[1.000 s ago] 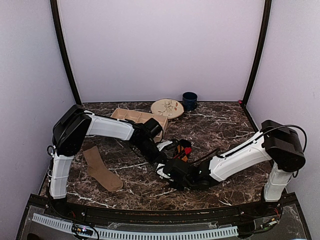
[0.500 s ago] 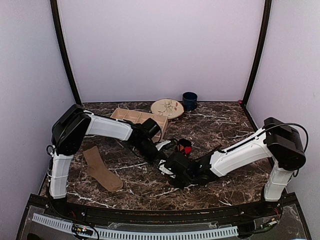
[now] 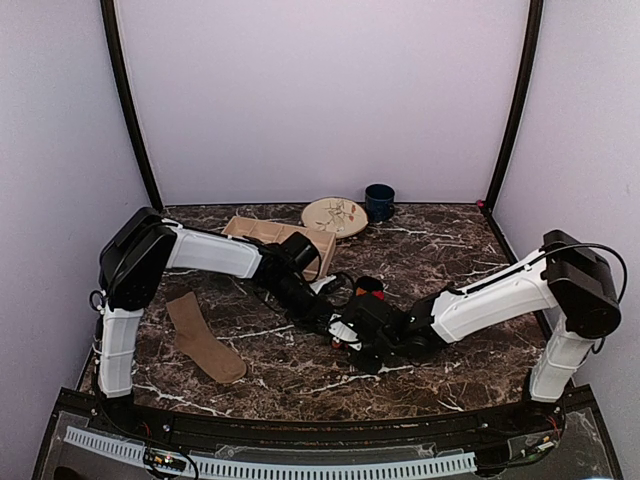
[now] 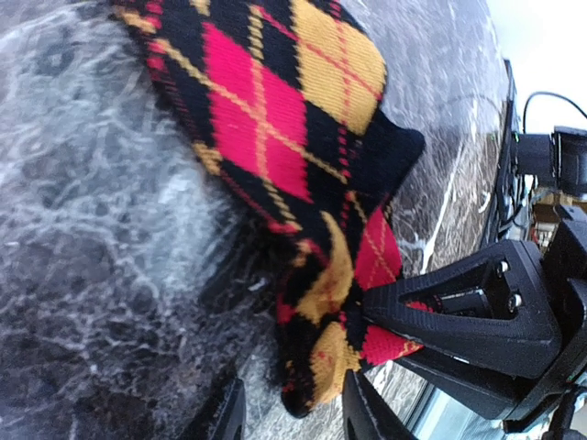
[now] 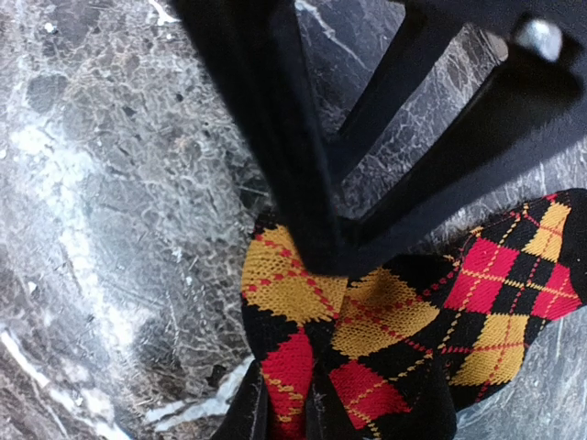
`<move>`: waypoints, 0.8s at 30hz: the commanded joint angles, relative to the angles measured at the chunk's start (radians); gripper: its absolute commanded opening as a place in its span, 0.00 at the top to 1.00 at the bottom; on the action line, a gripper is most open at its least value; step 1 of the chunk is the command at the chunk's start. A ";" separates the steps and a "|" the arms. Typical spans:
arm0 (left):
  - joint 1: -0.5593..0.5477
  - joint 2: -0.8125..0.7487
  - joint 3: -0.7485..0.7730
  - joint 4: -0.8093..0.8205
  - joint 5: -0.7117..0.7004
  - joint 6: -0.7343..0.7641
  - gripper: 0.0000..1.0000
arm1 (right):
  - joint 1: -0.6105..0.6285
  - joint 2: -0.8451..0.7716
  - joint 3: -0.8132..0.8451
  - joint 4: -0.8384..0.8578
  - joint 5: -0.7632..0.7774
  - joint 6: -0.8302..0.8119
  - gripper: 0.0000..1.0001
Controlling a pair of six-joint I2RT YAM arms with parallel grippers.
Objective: Roll the socks
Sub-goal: Roll the sock at the center of the board.
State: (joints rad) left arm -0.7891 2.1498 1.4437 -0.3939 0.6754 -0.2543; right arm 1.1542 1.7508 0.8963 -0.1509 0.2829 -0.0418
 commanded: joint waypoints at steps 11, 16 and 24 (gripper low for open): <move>0.057 0.043 -0.055 -0.053 -0.260 -0.146 0.60 | -0.120 -0.080 -0.049 0.012 -0.257 0.075 0.90; 0.060 0.038 -0.069 -0.044 -0.258 -0.153 0.60 | -0.184 -0.083 -0.036 0.005 -0.413 0.108 0.90; 0.059 0.003 -0.099 -0.022 -0.264 -0.154 0.60 | -0.308 -0.068 -0.008 -0.004 -0.686 0.178 0.90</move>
State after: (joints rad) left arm -0.7494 2.1239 1.4151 -0.3225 0.5797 -0.4057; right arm 0.8967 1.6905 0.8616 -0.1581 -0.2268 0.0856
